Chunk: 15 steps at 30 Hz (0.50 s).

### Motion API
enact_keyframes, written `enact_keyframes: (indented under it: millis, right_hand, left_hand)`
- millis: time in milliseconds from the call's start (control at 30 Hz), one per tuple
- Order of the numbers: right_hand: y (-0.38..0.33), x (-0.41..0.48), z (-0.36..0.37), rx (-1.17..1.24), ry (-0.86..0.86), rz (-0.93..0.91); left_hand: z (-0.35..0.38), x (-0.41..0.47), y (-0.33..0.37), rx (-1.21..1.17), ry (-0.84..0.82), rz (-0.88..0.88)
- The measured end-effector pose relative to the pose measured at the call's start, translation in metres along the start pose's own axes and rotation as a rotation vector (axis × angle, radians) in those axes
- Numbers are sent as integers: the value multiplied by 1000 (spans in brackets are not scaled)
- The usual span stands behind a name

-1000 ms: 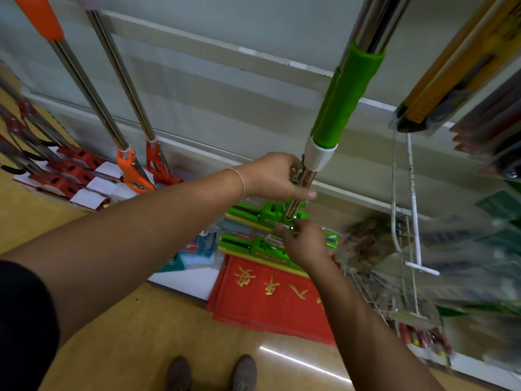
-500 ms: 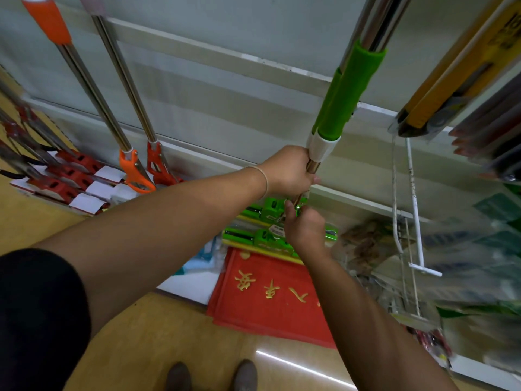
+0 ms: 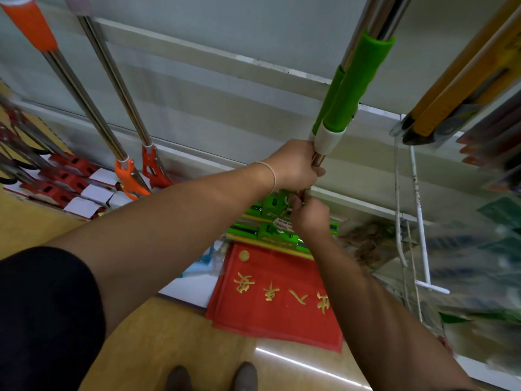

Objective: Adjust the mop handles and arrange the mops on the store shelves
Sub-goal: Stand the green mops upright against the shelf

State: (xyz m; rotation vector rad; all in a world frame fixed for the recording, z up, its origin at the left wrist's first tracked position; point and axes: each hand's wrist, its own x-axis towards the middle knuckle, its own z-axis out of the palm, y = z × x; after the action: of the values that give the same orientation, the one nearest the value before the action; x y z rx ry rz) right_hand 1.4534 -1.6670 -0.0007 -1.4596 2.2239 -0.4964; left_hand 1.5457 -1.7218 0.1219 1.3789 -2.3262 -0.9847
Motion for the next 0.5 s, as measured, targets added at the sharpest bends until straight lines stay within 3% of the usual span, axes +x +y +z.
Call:
enact_keyframes:
  millis: [300,500]
  right_hand:
    - [-6,-3,-2,74,-11,33]
    - [-7,-17,-8,165,-25,83]
  left_hand:
    - [-3,0,-3,-43,-30,-25]
    - [0,-15,-16,-350,26,-144]
